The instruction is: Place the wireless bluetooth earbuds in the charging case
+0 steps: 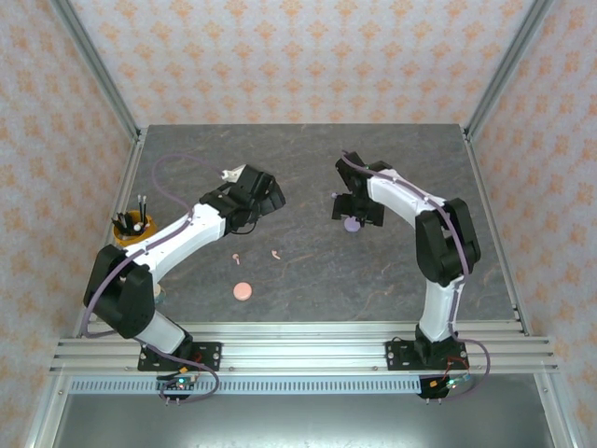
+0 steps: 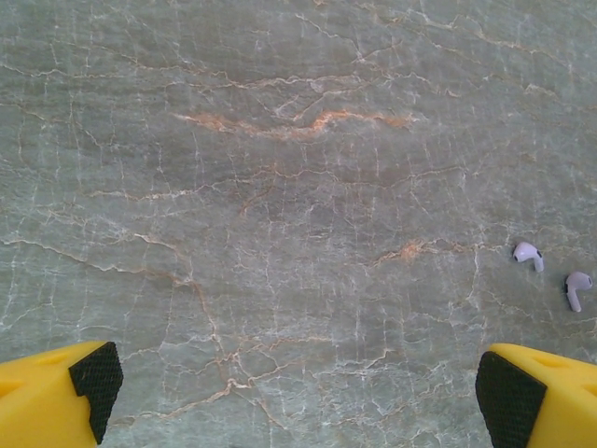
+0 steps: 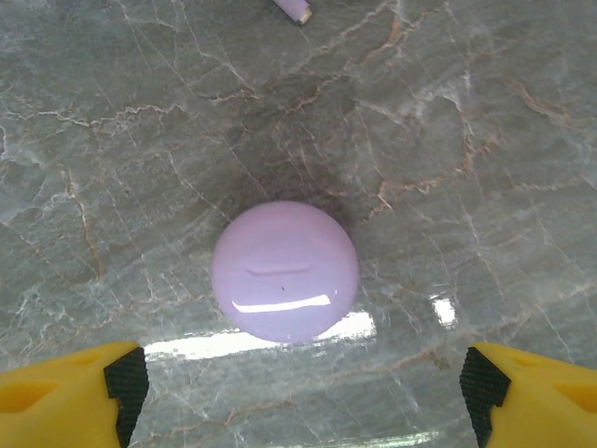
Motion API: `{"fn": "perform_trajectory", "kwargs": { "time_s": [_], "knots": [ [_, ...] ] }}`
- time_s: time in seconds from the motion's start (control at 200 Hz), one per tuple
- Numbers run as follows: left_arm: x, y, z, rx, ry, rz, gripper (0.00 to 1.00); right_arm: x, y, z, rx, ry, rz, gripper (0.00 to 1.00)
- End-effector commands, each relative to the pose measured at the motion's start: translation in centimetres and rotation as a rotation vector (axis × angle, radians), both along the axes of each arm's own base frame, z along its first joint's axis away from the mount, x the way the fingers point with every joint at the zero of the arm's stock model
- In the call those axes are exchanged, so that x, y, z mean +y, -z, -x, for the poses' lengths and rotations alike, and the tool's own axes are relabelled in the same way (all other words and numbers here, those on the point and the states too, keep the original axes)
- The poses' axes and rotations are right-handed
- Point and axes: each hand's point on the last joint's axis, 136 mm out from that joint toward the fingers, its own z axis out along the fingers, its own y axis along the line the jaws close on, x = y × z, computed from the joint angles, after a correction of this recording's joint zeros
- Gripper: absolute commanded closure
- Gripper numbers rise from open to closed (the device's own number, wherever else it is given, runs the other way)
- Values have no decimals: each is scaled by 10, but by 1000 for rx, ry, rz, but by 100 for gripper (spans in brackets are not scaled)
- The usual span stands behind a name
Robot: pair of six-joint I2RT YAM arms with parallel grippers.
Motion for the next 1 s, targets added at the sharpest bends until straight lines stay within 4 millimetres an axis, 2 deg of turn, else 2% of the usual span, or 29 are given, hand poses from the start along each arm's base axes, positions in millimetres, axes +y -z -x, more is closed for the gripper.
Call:
{"fn": "perform_trajectory", "kwargs": {
  "time_s": [0.0,0.225,0.375,0.636,0.836,0.996],
  "knots": [
    [-6,-9,-3,-7,-12,10,0,-3,2,2,53,-38,51,12],
    [-20,-12,-6,-23,11,87,0,3,17,-9,76,-43,52,17],
    [-23,-19,-7,-55,-6,141,0,3,23,-11,81,-43,55,19],
    [-26,-26,-6,-36,-24,174,0,-2,30,-12,88,-24,37,23],
    [-40,-35,-10,-53,-11,263,0,-5,39,-10,100,6,-9,25],
    [-44,-31,-11,-33,-10,281,0,-4,45,-8,109,15,-29,28]
  ]
}}
